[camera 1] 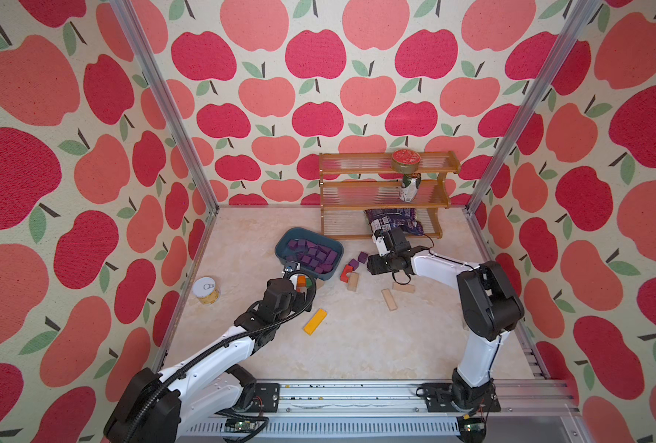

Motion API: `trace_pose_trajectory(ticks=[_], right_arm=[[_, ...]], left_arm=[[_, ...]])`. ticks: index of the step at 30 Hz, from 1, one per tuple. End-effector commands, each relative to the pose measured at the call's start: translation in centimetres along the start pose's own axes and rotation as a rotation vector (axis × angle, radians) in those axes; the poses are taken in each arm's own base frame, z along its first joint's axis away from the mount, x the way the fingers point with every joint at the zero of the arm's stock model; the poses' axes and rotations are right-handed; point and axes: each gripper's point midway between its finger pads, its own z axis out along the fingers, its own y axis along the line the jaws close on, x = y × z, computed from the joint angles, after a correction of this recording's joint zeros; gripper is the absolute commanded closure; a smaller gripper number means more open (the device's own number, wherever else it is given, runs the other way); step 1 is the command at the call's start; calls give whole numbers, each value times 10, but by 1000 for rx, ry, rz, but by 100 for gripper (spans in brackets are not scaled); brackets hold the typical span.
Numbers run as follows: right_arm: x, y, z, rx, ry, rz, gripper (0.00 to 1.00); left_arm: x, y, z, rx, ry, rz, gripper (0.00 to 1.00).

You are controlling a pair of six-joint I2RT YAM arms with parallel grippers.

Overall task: Pick purple bricks into the storage bin
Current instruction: Pick up the building block from the center of the board.

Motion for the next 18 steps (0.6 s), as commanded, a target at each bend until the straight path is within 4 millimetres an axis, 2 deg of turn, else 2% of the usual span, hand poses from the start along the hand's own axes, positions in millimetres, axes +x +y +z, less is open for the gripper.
trace_pose_trajectory(ticks=[1,8,18], right_arm=[[0,0,6,26,25,-15,36],[-6,-1,9,38,22,-13,38],[-1,-3,14,51,47,-41,47]], left_arm=[[-1,2,-1,-2,-9,-19,1],[0,3,-1,-5,-13,-24,1],[0,3,0,-9,-6,-24,1]])
